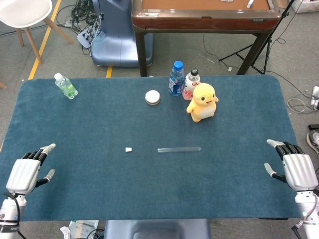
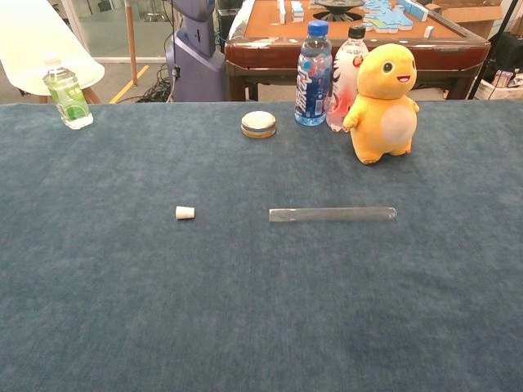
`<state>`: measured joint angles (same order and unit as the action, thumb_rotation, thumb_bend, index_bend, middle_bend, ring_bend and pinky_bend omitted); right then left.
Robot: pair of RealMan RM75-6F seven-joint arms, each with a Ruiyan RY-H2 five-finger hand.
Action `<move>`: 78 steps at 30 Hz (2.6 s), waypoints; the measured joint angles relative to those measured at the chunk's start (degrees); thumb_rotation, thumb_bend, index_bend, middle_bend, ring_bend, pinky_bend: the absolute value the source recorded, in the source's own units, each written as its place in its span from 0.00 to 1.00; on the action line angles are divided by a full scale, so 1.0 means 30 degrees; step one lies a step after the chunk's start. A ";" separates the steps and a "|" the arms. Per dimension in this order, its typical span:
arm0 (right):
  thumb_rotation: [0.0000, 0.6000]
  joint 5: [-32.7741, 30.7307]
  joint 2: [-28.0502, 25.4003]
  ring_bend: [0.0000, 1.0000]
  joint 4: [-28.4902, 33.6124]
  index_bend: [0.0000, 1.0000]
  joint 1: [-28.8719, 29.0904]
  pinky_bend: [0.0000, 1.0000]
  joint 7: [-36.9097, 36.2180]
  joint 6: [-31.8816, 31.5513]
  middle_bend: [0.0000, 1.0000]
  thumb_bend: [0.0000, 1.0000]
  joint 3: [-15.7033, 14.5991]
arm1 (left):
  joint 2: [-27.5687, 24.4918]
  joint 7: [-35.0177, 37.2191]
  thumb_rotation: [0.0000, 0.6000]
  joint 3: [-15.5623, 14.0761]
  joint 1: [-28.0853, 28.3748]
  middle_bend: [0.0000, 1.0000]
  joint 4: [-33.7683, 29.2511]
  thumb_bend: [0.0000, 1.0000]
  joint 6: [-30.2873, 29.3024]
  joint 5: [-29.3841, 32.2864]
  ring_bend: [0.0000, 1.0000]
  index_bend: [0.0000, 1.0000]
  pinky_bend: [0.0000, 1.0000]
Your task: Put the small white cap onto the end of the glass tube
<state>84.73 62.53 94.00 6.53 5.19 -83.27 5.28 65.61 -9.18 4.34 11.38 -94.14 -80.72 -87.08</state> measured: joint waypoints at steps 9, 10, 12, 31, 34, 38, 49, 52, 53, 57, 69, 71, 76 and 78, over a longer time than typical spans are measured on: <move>1.00 -0.0061 -0.0368 0.27 0.0895 0.24 0.0170 0.31 0.0513 -0.0056 0.32 0.28 0.0237 | -0.0421 0.1909 1.00 0.0385 0.2522 0.90 0.0460 0.47 0.2938 -0.0774 0.98 0.33 1.00; 1.00 -0.0077 -0.0406 0.27 0.0980 0.24 0.0192 0.31 0.0577 -0.0036 0.32 0.28 0.0250 | -0.0423 0.2179 1.00 0.0436 0.2941 0.93 0.0580 0.47 0.3419 -0.0866 0.99 0.33 1.00; 1.00 -0.0142 -0.0508 0.28 0.1181 0.24 0.0267 0.32 0.0735 0.0056 0.32 0.28 0.0298 | -0.0411 0.2487 1.00 0.0497 0.3507 0.98 0.0709 0.48 0.4156 -0.0940 1.00 0.33 1.00; 1.00 -0.0846 -0.0544 0.31 0.1123 0.24 0.1186 0.36 0.1075 0.1403 0.33 0.28 0.0544 | 0.1031 0.1068 1.00 0.0494 0.8769 1.00 0.0794 0.64 1.3186 0.3157 1.00 0.14 1.00; 1.00 -0.0928 -0.0452 0.31 0.0961 0.24 0.1231 0.36 0.0981 0.1489 0.33 0.28 0.0508 | 0.1435 0.0161 1.00 0.0405 0.9292 1.00 0.1035 0.65 1.3826 0.4179 1.00 0.12 1.00; 1.00 -0.0973 -0.0409 0.32 0.0853 0.24 0.1212 0.36 0.0885 0.1474 0.33 0.28 0.0457 | 0.1789 -0.0545 1.00 0.0261 0.9798 1.00 0.1192 0.65 1.4432 0.5454 1.00 0.12 1.00; 1.00 -0.1123 -0.0357 0.32 0.0662 0.24 0.1042 0.36 0.0663 0.1345 0.33 0.28 0.0306 | 0.2983 -0.0909 1.00 -0.0032 1.0814 1.00 0.1935 0.65 1.4964 0.6791 1.00 0.12 1.00; 1.00 -0.1125 -0.0375 0.32 0.0638 0.24 0.0999 0.36 0.0619 0.1299 0.34 0.28 0.0274 | 0.3265 -0.0858 1.00 -0.0090 1.1034 1.00 0.2205 0.65 1.5090 0.6914 1.00 0.12 1.00; 1.00 -0.1132 -0.0382 0.32 0.0636 0.24 0.0988 0.36 0.0611 0.1285 0.34 0.28 0.0271 | 0.3339 -0.0836 1.00 -0.0110 1.1091 1.00 0.2293 0.65 1.5125 0.6952 1.00 0.12 1.00; 1.00 -0.1218 -0.0396 0.32 0.0628 0.24 0.0900 0.36 0.0595 0.1197 0.34 0.28 0.0249 | 0.3616 -0.0684 1.00 -0.0200 1.1276 1.00 0.2690 0.65 1.5253 0.7102 1.00 0.12 1.00; 1.00 -0.1326 -0.0338 0.33 0.0522 0.24 0.0785 0.37 0.0521 0.1166 0.34 0.28 0.0158 | 0.4272 -0.0061 1.00 -0.0432 1.1677 1.00 0.3625 0.65 1.5508 0.7299 1.00 0.12 1.00; 1.00 -0.1343 -0.0329 0.34 0.0479 0.24 0.0767 0.37 0.0499 0.1171 0.34 0.28 0.0141 | 0.4380 0.0028 1.00 -0.0448 1.1748 1.00 0.3744 0.65 1.5541 0.7312 1.00 0.12 1.00; 1.00 -0.1425 -0.0301 0.34 0.0365 0.24 0.0700 0.37 0.0451 0.1130 0.34 0.28 0.0133 | 0.4635 0.0152 1.00 -0.0485 1.1974 1.00 0.3982 0.65 1.5672 0.7336 1.00 0.12 1.00; 1.00 -0.1446 -0.0282 0.34 0.0315 0.24 0.0668 0.37 0.0425 0.1102 0.34 0.28 0.0128 | 0.4708 0.0176 1.00 -0.0487 1.2053 1.00 0.4011 0.65 1.5691 0.7337 1.00 0.12 1.00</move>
<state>80.39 61.69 94.95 8.53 6.47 -79.96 5.66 79.73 -8.65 2.88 47.54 -82.11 -33.65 -65.07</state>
